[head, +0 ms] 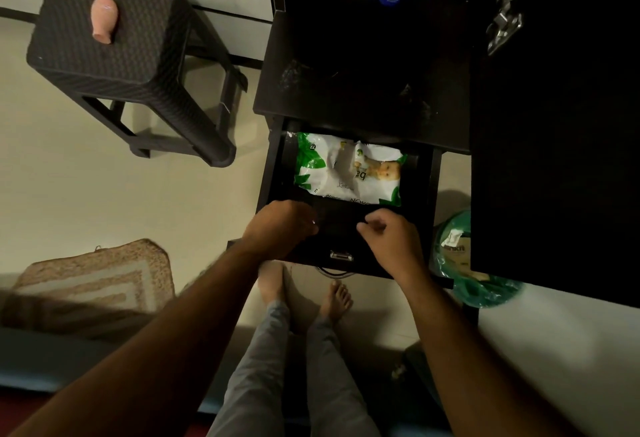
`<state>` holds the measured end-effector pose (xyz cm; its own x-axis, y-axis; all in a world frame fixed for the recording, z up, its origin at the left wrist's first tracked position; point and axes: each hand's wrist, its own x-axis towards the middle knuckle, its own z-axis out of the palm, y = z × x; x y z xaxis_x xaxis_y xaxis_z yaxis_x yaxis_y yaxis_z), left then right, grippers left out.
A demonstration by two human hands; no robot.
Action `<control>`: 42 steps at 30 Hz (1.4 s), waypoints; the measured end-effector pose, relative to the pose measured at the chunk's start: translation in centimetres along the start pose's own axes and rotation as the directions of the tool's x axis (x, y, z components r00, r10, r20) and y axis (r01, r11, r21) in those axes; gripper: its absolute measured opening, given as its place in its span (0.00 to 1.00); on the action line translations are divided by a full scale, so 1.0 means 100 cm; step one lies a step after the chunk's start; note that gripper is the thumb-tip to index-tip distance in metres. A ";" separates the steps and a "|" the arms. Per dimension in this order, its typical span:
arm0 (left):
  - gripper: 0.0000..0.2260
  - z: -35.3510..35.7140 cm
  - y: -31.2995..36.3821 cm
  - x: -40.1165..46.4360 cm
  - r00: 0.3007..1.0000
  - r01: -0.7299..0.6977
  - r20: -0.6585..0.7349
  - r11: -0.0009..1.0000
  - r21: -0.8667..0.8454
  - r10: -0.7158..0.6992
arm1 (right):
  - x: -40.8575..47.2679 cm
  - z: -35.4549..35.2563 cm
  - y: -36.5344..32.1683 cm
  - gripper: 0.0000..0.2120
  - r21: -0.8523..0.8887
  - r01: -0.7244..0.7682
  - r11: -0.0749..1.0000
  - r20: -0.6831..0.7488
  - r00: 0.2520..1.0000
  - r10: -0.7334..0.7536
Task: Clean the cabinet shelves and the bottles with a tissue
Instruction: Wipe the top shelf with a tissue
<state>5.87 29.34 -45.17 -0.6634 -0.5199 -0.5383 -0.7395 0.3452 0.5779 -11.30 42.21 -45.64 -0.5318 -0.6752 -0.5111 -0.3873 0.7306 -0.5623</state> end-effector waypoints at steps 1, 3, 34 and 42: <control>0.10 0.000 0.001 0.003 0.997 -0.020 -0.070 1.000 -0.005 0.020 | 0.009 0.002 -0.005 0.10 0.010 0.005 1.000 -0.018 1.000 -0.005; 0.12 0.001 0.005 0.012 0.984 -0.043 -0.175 0.999 0.000 0.042 | 0.030 0.007 -0.015 0.08 -0.023 0.038 0.999 -0.053 0.998 -0.039; 0.19 0.009 0.004 0.060 0.939 0.023 -0.345 0.999 0.046 -0.006 | 0.099 0.011 -0.026 0.04 -0.040 0.216 0.975 -0.221 0.950 -0.220; 0.10 0.006 0.037 0.074 0.943 0.079 -0.272 0.924 -0.374 -0.191 | 0.081 0.002 -0.024 0.04 0.217 0.226 0.949 -0.293 0.943 -0.158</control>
<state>-1.86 27.29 -47.37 -0.4536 -0.7687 -0.4509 -0.6928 -0.0141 0.7210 -14.48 35.00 -48.57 -0.6610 -0.7225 -0.2027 -0.3245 0.5188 -0.7909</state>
